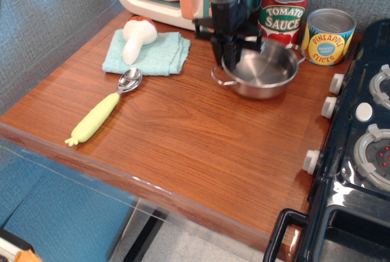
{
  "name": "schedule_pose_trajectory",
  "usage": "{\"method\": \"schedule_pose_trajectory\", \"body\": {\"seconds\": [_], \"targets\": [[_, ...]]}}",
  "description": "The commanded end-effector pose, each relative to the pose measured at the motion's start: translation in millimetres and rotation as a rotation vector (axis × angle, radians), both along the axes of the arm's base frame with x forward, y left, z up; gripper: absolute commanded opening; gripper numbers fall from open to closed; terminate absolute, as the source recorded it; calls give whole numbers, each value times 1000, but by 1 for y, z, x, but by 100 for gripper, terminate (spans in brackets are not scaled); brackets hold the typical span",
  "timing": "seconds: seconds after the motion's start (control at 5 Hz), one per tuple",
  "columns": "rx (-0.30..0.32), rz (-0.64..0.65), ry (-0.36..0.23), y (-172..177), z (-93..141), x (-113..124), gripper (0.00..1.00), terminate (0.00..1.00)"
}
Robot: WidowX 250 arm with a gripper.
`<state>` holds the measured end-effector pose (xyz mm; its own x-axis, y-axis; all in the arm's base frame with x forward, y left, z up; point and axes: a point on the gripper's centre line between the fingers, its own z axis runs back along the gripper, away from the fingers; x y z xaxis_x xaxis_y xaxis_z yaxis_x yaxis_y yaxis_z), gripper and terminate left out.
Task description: PLACE THE POT AT THE RIGHT SIDE EDGE OF THE TABLE.
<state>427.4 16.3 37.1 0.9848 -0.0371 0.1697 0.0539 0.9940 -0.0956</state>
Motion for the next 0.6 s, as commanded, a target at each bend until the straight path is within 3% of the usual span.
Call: {"method": "schedule_pose_trajectory", "body": {"seconds": [0.0, 0.4], "targets": [[-24, -73, -98, -11, 69, -57, 0, 0], [21, -187, 47, -2, 25, -122, 0, 0]]}}
